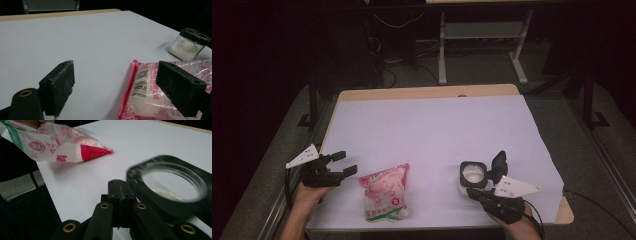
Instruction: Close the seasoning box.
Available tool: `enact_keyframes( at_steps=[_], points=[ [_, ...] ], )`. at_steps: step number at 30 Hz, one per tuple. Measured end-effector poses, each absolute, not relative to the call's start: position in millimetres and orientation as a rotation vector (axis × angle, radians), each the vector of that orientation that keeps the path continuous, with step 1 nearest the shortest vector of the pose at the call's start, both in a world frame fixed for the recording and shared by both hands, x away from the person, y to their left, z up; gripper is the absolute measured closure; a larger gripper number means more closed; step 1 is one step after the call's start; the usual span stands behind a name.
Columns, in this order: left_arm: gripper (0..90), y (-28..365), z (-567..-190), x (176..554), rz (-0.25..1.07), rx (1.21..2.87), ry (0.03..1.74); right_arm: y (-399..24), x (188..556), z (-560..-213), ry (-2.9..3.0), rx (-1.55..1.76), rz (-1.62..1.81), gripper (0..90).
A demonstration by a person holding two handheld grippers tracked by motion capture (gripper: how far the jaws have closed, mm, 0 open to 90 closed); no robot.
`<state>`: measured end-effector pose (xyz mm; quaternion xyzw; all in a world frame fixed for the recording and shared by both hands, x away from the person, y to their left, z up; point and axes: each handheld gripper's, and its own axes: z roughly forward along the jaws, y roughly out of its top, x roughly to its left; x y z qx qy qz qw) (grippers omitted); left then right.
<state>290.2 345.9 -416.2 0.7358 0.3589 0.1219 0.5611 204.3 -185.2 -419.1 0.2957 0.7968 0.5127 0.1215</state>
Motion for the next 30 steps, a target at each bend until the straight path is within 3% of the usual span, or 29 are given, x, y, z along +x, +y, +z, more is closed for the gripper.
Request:
enact_keyframes(
  at_steps=[9,16,30],
  points=[
    [15.0,349,-422,291,0.298,1.743,0.872,-236,196,-424,2.26,0.97,1.466,89.8],
    [15.0,350,-425,291,0.3,1.731,0.894,-265,209,-425,2.15,1.084,1.451,89.8],
    [14.6,343,-427,291,0.33,1.783,0.893,-267,238,-405,2.078,1.078,1.517,89.8]
  ],
)
